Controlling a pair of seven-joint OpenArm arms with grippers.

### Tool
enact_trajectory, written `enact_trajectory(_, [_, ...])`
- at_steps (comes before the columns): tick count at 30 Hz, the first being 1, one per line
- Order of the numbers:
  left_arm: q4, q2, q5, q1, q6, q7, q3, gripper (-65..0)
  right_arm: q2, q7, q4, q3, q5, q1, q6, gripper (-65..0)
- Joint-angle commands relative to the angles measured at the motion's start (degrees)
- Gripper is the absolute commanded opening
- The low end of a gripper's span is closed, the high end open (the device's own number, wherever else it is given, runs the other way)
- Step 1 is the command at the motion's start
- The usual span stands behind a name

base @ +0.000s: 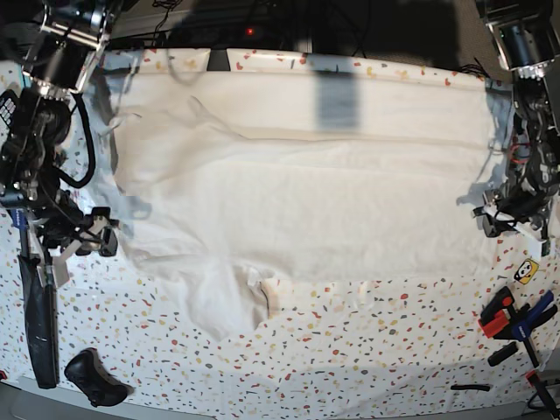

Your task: Fold the T-shirt properly

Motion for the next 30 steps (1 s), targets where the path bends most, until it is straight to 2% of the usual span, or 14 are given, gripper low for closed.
enact_trajectory(1, [0.83,-0.92,-0.31,-1.29,-0.24,-1.09,-0.17,-39.1,1.01,1.62,-1.75,-0.15,-0.11,3.72,-0.76,-34.9])
enact_trajectory(7, [0.83,-0.92,-0.28,-1.44,-0.24,-1.07,-0.09,-39.1,1.01,1.57,-20.06,-0.68,-0.63,17.66,-0.79,-34.8])
enact_trajectory(11, [0.83,-0.92,-0.31,-1.46,-0.24,-1.07,-0.09,-39.1,1.03,2.23,-29.53,-0.68,-4.55,23.19,-0.79,-34.8])
enact_trajectory(14, [0.83,-0.92,-0.33,-1.44,-0.22,-1.05,-0.09,-39.1,1.05,6.29,-34.47,-0.68,-8.00,24.68,-0.85,-34.8])
enact_trajectory(19, [0.83,-0.92,-0.33,-1.46,-0.22,-1.07,-0.09,-39.1,1.01,9.68,-39.67,-0.68,-11.89,24.98,-1.66,-34.8])
enact_trajectory(30, [0.83,-0.92,-0.35,-1.49,-0.22,-1.16,-0.09,-39.2,0.09,11.56,-48.04,-0.68,-12.02,25.00,-1.64,-34.8])
